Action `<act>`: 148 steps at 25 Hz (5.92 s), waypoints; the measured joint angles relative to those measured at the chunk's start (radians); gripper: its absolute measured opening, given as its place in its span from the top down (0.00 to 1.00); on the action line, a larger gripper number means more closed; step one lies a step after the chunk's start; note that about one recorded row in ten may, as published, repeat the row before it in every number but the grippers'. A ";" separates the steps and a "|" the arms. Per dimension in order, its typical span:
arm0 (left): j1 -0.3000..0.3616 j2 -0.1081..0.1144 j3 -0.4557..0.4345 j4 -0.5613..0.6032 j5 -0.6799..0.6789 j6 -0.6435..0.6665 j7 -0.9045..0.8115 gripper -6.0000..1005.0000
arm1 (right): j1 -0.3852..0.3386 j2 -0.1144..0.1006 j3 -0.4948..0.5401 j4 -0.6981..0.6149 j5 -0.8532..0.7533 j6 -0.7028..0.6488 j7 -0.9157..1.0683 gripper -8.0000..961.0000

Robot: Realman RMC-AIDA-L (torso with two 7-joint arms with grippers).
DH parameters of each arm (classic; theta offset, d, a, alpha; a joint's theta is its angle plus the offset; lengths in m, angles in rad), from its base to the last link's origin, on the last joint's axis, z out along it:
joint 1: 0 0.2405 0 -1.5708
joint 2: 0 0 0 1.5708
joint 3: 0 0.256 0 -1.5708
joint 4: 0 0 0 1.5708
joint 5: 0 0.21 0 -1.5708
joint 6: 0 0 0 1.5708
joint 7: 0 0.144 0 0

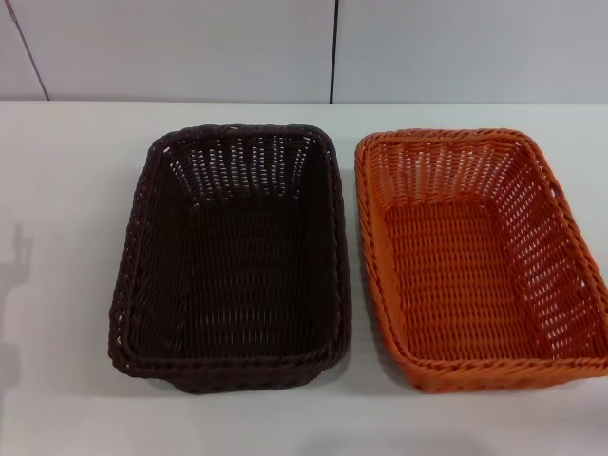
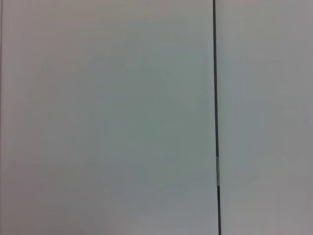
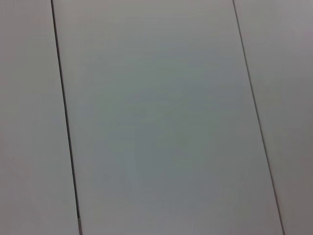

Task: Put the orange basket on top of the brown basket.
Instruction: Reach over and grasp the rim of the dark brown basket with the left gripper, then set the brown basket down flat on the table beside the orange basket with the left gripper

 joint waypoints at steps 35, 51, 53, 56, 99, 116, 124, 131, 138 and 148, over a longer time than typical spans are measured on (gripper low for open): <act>0.152 0.011 -0.502 -1.352 0.410 -1.907 0.184 0.30 | 0.029 -0.003 -0.003 0.006 0.001 -0.039 0.000 0.13; 0.053 0.006 -0.463 -1.304 0.427 -2.152 0.147 0.30 | 0.032 -0.005 -0.005 0.019 0.002 -0.053 0.000 0.13; 0.043 0.006 -0.463 -1.280 0.439 -2.153 0.143 0.30 | 0.032 -0.005 -0.005 0.019 0.002 -0.053 0.000 0.13; 0.028 0.006 -0.463 -1.250 0.452 -2.155 0.134 0.30 | 0.031 -0.005 -0.005 0.020 0.002 -0.053 0.000 0.13; -0.052 0.012 -0.616 -1.269 0.268 -2.311 0.547 0.71 | 0.021 -0.003 -0.009 0.014 -0.003 -0.041 0.000 0.13; -0.246 0.018 -1.017 -1.351 0.124 -2.728 0.905 0.80 | -0.028 0.006 -0.030 -0.059 -0.004 0.029 -0.005 0.13; -0.282 0.018 -1.026 -1.380 0.121 -2.809 0.957 0.80 | -0.025 0.007 -0.052 -0.075 0.000 0.048 -0.006 0.13; -0.346 0.012 -0.997 -1.262 0.113 -2.810 1.028 0.77 | -0.023 0.007 -0.054 -0.073 0.001 0.048 -0.007 0.13; -0.418 0.011 -0.948 -1.087 0.120 -2.704 1.037 0.72 | -0.019 0.005 -0.054 -0.057 0.002 0.040 -0.008 0.13; -0.427 0.013 -0.874 -1.063 0.129 -2.616 1.048 0.60 | -0.017 0.003 -0.052 -0.041 0.002 0.038 -0.008 0.13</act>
